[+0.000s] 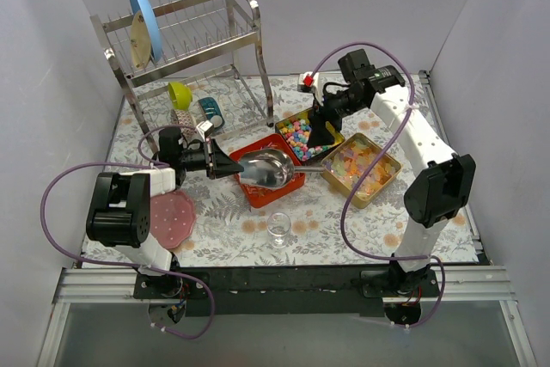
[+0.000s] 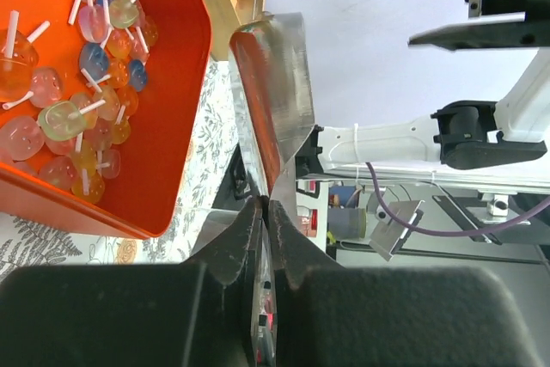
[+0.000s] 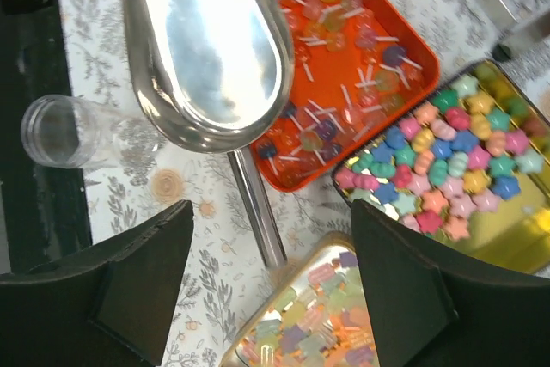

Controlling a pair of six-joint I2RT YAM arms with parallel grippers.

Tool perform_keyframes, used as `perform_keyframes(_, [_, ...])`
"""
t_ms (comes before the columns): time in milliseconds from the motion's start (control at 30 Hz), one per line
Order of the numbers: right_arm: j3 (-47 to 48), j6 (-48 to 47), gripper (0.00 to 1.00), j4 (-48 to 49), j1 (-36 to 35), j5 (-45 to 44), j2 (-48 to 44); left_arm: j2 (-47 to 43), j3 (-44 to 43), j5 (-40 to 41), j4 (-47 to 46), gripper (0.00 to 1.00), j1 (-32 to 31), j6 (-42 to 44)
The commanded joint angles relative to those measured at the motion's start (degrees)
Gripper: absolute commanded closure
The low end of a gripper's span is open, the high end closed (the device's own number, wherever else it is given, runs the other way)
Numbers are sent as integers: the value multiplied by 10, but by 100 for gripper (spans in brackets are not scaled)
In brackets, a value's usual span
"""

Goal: Pack the candies
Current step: Adjust the spatula.

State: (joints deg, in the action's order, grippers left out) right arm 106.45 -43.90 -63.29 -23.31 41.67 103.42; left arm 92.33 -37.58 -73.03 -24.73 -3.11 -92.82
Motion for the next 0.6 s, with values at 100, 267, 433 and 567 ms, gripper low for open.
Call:
perform_keyframes(100, [-78,-61,18,32,-18,99,-63,-16,14,-49,-109,100,2,-84])
perform_keyframes(267, [-153,-81,17,124,-30,53,-113,-5,15,-69,-155,100,5,-136])
perform_keyframes(433, [-212,-98,19,168,-41,34,-130,-1,7,-74,-181,100,8,-165])
perform_keyframes(567, [-257,-55,20,256,-42,15,-153,7,-1,-81,-187,100,9,-178])
